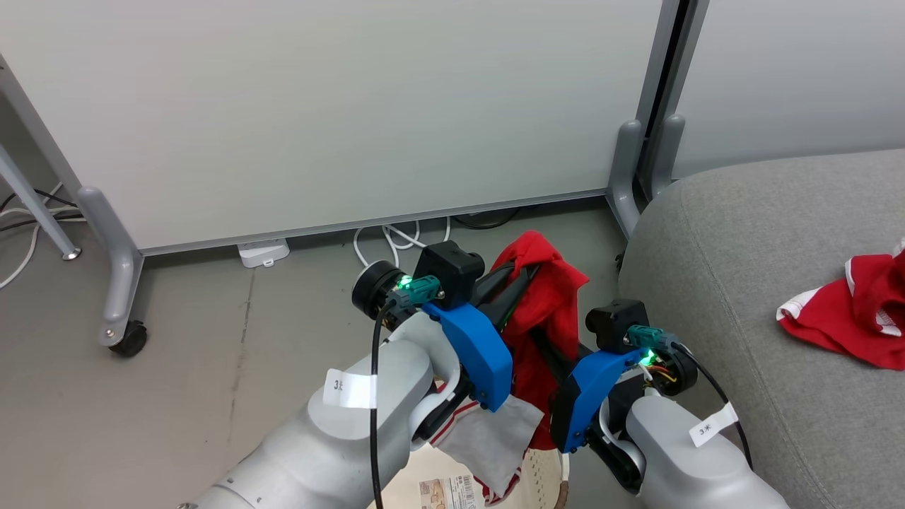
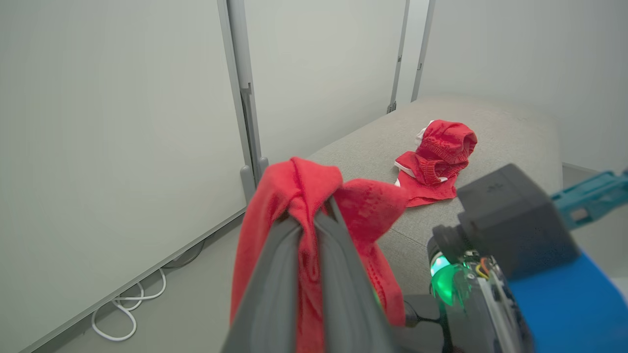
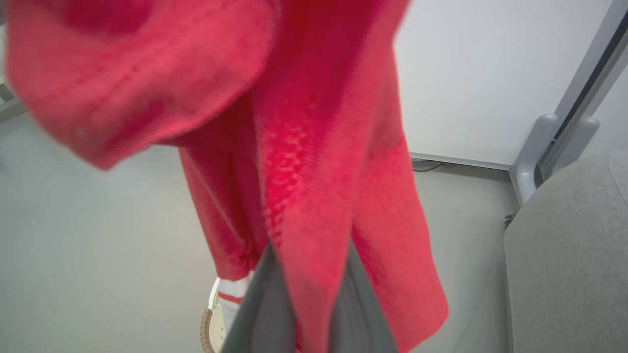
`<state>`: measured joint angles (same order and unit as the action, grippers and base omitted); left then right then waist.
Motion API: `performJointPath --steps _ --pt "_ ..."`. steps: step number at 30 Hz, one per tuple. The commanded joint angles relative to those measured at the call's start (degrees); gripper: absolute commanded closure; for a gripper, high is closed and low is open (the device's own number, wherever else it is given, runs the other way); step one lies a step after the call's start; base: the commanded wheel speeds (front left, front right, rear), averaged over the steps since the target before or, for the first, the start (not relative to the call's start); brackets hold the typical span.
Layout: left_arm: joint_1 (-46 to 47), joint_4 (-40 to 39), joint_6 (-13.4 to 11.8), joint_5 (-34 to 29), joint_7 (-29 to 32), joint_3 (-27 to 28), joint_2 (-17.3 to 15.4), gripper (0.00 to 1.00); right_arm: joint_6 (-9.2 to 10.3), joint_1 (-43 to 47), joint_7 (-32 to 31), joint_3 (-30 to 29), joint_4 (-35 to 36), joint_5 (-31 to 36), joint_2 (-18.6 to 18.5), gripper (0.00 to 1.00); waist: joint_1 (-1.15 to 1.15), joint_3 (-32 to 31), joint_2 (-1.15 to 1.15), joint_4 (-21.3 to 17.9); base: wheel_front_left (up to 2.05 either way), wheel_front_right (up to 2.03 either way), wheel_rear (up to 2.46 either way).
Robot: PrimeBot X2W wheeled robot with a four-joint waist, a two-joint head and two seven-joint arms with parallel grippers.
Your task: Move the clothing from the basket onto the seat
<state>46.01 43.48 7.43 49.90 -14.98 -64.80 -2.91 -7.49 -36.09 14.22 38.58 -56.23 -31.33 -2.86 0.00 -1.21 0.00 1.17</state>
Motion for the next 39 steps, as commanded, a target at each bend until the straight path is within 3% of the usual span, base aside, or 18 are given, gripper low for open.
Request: performJointPath --steps 1,18,22,24,26,39 --pt "0.4 0.09 0.07 -0.11 -0.31 0.37 0.02 1.0 -0.01 -0.91 0.27 0.28 -0.21 -0.4 -0.05 1.0 0.0 0.01 0.0 -0.04 0.0 0.0 0.0" --pt "0.05 0.76 0.07 -0.56 -0.31 1.0 0.02 0.98 -0.01 -1.35 0.98 2.12 -1.3 -3.17 -0.05 1.0 0.0 -0.1 0.0 -0.74 0.0 0.0 0.0" --pt "0.03 0.65 0.07 -0.98 -0.31 1.45 0.02 0.8 -0.01 -1.46 1.02 2.34 -1.33 -3.59 -0.05 1.0 0.0 -0.18 0.0 -0.78 0.0 0.0 0.0" --pt "-0.15 0.62 0.07 -1.2 -0.31 1.71 0.02 0.59 -0.01 -1.49 1.03 2.29 -1.07 -3.63 -0.05 1.0 0.0 -0.22 0.0 -0.81 0.0 0.0 0.0" --pt "-0.34 0.61 0.07 -1.56 -0.31 1.94 0.01 0.02 -0.01 -1.4 1.04 2.15 -0.85 -3.63 -0.05 1.0 0.0 -0.26 0.0 -0.84 0.0 0.0 0.0" --pt "-2.1 0.43 -0.58 -2.98 -0.3 4.71 -0.04 0.0 -0.01 -1.04 1.06 0.65 -0.4 -3.37 -0.05 1.0 0.0 -0.04 0.0 -0.86 0.0 0.0 0.0"
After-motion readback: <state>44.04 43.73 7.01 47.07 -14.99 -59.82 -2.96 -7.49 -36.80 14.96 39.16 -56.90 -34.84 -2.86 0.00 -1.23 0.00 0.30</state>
